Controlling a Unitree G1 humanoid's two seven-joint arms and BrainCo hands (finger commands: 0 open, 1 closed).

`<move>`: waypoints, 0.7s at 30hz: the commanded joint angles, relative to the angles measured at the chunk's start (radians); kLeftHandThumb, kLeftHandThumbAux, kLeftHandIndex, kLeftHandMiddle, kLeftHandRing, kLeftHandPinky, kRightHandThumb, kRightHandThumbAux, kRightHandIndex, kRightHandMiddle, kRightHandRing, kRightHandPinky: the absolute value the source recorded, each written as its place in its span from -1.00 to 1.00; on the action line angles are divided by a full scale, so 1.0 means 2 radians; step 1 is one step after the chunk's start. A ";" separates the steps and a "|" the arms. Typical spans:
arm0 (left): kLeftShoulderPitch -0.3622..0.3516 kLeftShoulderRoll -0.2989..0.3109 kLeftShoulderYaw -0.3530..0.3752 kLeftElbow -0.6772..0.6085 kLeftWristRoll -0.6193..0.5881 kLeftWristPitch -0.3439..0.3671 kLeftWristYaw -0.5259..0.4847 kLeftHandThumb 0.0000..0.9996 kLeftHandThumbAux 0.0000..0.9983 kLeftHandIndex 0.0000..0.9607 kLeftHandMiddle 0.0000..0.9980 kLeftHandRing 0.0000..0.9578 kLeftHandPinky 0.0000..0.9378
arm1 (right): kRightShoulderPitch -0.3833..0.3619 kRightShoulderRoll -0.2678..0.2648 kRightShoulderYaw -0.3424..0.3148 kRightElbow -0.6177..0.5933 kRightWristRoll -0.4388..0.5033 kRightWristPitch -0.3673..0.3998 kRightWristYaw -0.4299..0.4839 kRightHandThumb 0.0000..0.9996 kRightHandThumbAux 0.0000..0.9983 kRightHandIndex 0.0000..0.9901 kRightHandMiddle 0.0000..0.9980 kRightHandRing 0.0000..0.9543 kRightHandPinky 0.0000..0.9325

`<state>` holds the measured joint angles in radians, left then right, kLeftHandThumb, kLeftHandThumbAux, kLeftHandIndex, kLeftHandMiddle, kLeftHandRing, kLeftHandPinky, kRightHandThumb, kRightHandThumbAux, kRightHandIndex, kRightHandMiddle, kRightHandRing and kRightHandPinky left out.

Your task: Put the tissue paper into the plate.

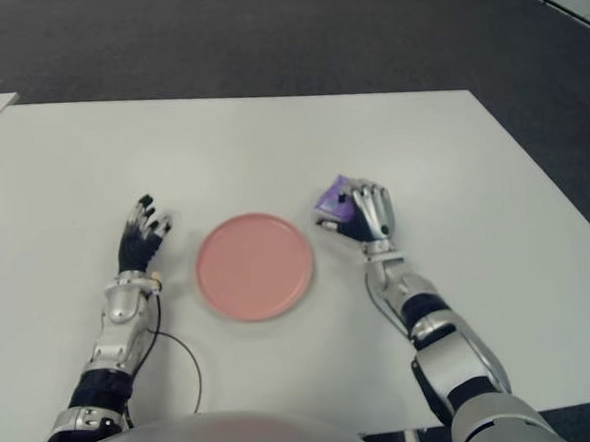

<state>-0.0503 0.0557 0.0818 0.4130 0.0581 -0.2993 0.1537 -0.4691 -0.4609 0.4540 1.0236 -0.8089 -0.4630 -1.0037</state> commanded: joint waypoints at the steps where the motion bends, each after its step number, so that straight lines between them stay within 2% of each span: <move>1: 0.007 0.003 0.000 0.004 0.002 0.010 -0.004 -1.00 0.43 -1.00 -1.00 -1.00 -1.00 | 0.032 0.009 0.014 0.010 -0.002 0.004 0.019 1.00 0.32 0.54 0.01 0.07 -0.06; 3: 0.007 0.003 0.000 0.004 0.002 0.011 -0.004 -1.00 0.42 -1.00 -1.00 -1.00 -1.00 | 0.032 0.009 0.014 0.006 -0.002 0.003 0.016 1.00 0.32 0.55 0.03 0.12 -0.07; 6: 0.007 0.004 0.000 0.005 0.003 0.012 -0.003 -1.00 0.40 -1.00 -1.00 -1.00 -1.00 | 0.036 0.007 0.013 -0.007 -0.002 0.002 0.006 1.00 0.33 0.57 -0.03 0.04 -0.08; 11: 0.006 0.004 0.001 0.005 0.002 0.014 -0.002 -1.00 0.37 -1.00 -1.00 -1.00 -1.00 | 0.072 -0.011 -0.006 -0.115 0.004 0.017 0.016 1.00 0.33 0.57 0.01 0.10 -0.09; 13: 0.006 0.005 0.001 0.006 0.002 0.015 -0.003 -1.00 0.37 -1.00 -1.00 -1.00 -1.00 | 0.090 -0.019 -0.026 -0.194 0.014 0.029 0.036 1.00 0.33 0.57 -0.01 0.08 -0.09; 17: 0.004 0.007 0.001 0.012 0.002 0.011 -0.004 -1.00 0.36 -1.00 -1.00 -1.00 -1.00 | 0.095 -0.013 -0.055 -0.263 0.030 0.034 0.052 1.00 0.33 0.57 -0.02 0.07 -0.08; 18: 0.003 0.007 0.002 0.014 0.001 0.010 -0.004 -1.00 0.36 -1.00 -1.00 -1.00 -1.00 | 0.095 -0.011 -0.061 -0.273 0.033 0.034 0.055 1.00 0.31 0.58 -0.04 0.06 0.20; 19: 0.002 0.007 0.002 0.015 0.001 0.009 -0.005 -1.00 0.36 -1.00 -1.00 -1.00 -1.00 | 0.095 -0.008 -0.067 -0.281 0.037 0.034 0.059 1.00 0.29 0.59 -0.04 0.05 0.38; 21: 0.002 0.007 0.002 0.017 0.001 0.008 -0.005 -1.00 0.36 -1.00 -1.00 -1.00 -1.00 | 0.098 -0.005 -0.075 -0.293 0.039 0.036 0.067 1.00 0.28 0.60 -0.05 0.05 0.54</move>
<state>-0.0539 0.0655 0.0874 0.4201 0.0580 -0.2936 0.1537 -0.2723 -0.4822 0.3391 0.5003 -0.7512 -0.4068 -0.8947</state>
